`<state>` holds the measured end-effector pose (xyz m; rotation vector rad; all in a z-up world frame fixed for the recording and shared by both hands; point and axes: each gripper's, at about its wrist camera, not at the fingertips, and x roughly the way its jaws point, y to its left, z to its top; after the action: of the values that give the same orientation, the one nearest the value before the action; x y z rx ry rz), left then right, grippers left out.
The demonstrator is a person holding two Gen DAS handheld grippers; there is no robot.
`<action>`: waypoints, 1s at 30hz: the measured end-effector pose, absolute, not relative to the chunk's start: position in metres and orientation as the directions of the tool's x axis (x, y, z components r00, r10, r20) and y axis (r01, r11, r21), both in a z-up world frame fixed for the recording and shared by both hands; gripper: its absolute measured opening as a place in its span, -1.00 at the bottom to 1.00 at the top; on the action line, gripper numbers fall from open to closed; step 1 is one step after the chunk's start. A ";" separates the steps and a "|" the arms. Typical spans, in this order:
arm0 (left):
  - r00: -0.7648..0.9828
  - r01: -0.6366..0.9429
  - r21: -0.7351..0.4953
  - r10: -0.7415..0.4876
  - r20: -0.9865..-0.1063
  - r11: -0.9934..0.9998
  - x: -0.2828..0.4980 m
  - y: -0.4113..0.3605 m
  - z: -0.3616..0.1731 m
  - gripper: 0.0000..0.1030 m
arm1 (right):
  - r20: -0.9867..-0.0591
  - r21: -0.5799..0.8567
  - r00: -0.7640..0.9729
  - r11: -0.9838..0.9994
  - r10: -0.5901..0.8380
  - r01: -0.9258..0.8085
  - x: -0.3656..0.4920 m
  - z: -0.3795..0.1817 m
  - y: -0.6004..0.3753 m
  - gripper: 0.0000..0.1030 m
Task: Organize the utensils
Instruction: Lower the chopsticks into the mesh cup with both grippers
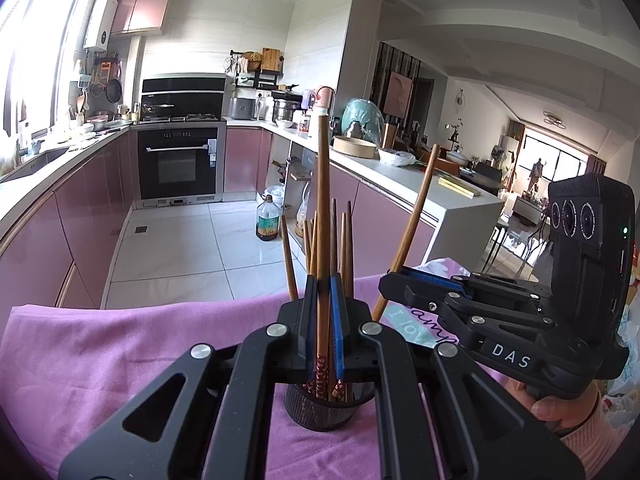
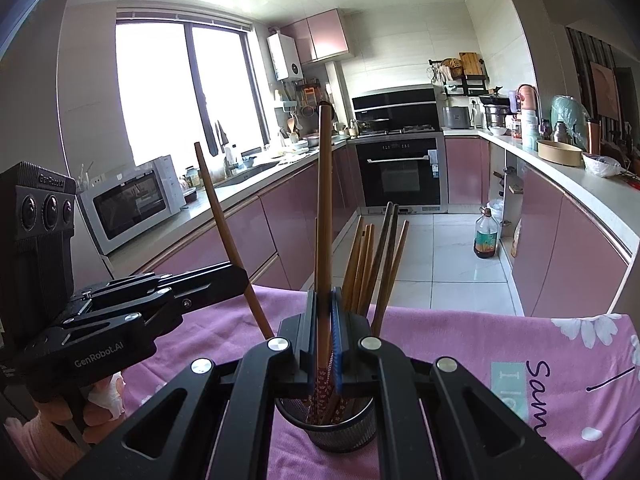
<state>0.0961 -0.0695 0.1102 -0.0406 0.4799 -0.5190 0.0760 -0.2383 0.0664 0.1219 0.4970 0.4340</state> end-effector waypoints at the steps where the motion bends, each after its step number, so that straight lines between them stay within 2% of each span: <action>1: 0.759 0.468 -0.157 -0.486 -0.433 0.870 0.097 -0.069 0.110 -0.86 | -0.439 0.216 0.788 0.902 0.432 -0.374 0.077 0.066 -0.238 -0.89; 30: 0.701 0.477 -0.133 -0.467 -0.538 0.869 0.121 -0.073 0.092 -0.86 | -0.530 0.233 0.737 0.908 0.420 -0.349 0.101 0.043 -0.228 -0.88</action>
<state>0.1208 -0.0725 0.0924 0.0171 0.5948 -0.5253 0.1012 -0.2283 0.0426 0.1208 0.6098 0.4232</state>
